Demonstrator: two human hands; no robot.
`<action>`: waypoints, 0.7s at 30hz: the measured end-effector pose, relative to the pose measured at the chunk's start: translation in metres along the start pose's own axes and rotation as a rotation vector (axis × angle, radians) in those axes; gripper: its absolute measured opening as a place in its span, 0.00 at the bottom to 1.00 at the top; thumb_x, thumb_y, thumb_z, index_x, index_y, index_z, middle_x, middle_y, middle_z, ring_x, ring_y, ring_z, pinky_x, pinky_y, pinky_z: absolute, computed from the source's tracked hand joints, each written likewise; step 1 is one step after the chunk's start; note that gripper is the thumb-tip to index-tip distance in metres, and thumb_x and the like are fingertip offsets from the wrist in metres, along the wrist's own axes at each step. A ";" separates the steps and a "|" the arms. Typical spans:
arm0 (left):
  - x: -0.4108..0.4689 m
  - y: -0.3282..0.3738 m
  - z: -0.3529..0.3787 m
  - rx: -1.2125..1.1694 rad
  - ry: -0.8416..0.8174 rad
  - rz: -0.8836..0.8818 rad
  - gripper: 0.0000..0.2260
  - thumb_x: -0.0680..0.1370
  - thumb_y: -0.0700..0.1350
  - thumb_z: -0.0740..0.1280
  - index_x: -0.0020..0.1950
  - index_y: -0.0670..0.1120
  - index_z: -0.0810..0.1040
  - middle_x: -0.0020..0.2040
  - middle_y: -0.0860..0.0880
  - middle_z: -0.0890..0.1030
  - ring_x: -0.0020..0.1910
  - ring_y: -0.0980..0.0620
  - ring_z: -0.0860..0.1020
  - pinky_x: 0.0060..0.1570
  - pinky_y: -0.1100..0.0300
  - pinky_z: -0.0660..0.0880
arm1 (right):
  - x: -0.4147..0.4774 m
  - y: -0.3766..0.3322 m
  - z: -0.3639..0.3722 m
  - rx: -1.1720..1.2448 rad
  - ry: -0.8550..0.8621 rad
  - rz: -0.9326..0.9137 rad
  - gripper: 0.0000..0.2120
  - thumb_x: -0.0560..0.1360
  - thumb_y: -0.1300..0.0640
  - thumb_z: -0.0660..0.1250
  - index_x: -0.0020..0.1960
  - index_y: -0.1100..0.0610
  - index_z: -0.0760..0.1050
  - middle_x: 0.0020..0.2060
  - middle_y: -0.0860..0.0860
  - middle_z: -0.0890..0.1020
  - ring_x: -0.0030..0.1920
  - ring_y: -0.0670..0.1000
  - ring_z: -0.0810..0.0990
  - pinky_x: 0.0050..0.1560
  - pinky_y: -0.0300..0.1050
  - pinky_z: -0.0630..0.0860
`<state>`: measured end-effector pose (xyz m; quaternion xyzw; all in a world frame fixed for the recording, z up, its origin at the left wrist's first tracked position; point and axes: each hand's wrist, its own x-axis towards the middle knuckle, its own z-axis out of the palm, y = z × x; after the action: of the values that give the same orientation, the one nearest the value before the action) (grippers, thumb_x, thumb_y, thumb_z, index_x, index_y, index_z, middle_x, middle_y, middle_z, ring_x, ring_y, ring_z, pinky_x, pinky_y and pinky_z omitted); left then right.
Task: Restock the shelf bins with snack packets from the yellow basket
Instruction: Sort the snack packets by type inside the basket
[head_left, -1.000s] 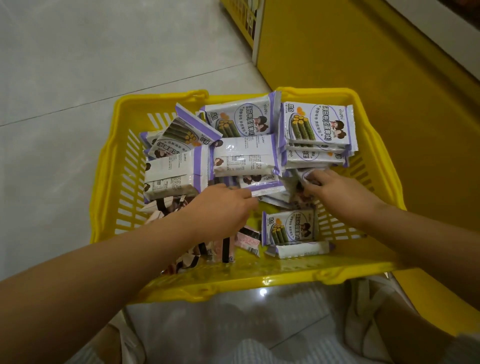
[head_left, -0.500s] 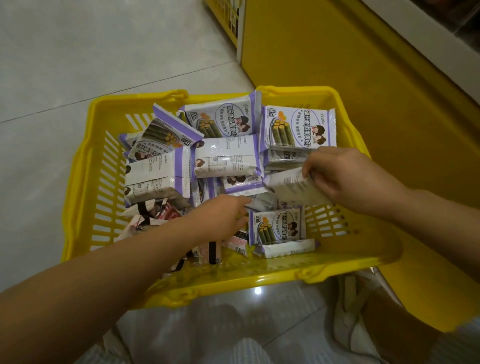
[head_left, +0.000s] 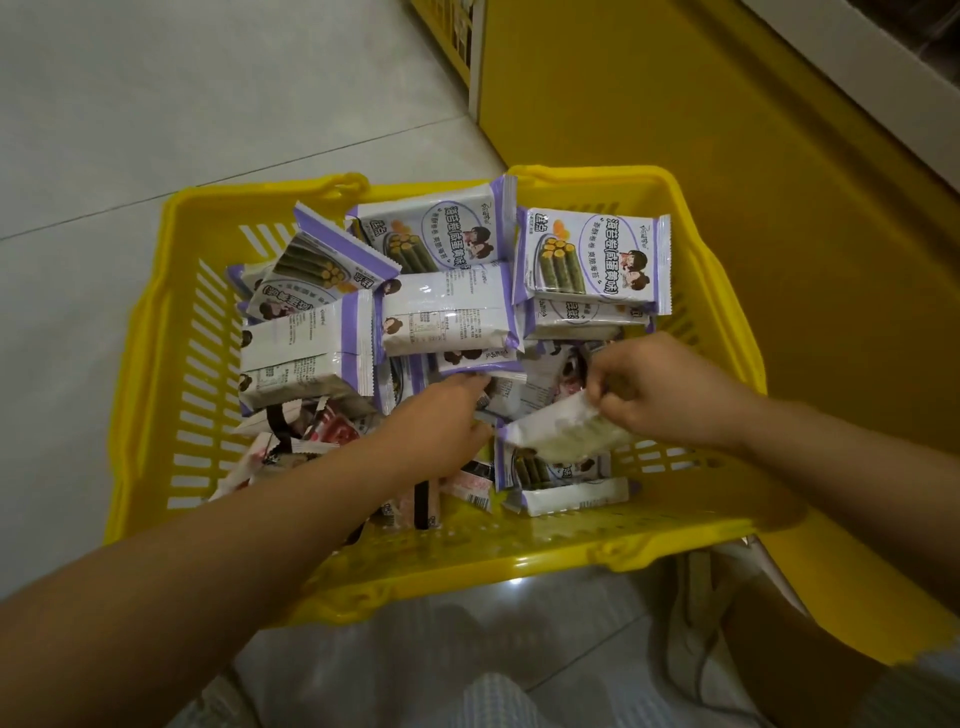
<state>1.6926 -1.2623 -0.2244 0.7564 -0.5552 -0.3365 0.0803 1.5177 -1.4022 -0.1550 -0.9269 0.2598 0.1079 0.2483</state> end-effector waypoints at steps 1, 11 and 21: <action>-0.001 0.000 0.000 -0.014 0.016 -0.001 0.25 0.78 0.45 0.63 0.75 0.48 0.62 0.71 0.46 0.68 0.64 0.47 0.71 0.60 0.49 0.73 | 0.003 0.001 0.009 0.048 -0.064 0.024 0.08 0.73 0.61 0.66 0.39 0.49 0.76 0.32 0.42 0.77 0.32 0.37 0.75 0.30 0.29 0.68; 0.017 0.010 0.012 -0.024 -0.195 0.024 0.25 0.80 0.47 0.63 0.75 0.48 0.61 0.72 0.44 0.68 0.65 0.45 0.71 0.60 0.54 0.70 | 0.020 0.028 0.047 -0.297 -0.559 0.191 0.16 0.76 0.64 0.63 0.62 0.53 0.73 0.60 0.54 0.76 0.58 0.54 0.75 0.56 0.46 0.74; 0.045 0.011 0.036 0.027 -0.441 -0.030 0.40 0.72 0.58 0.71 0.77 0.47 0.55 0.75 0.42 0.57 0.72 0.42 0.60 0.69 0.49 0.63 | 0.014 0.031 0.058 -0.286 -0.439 0.228 0.38 0.73 0.64 0.68 0.76 0.53 0.53 0.74 0.57 0.61 0.69 0.58 0.68 0.63 0.48 0.69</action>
<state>1.6691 -1.2971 -0.2653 0.6735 -0.5525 -0.4875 -0.0584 1.5083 -1.4014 -0.2216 -0.8718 0.2846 0.3686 0.1518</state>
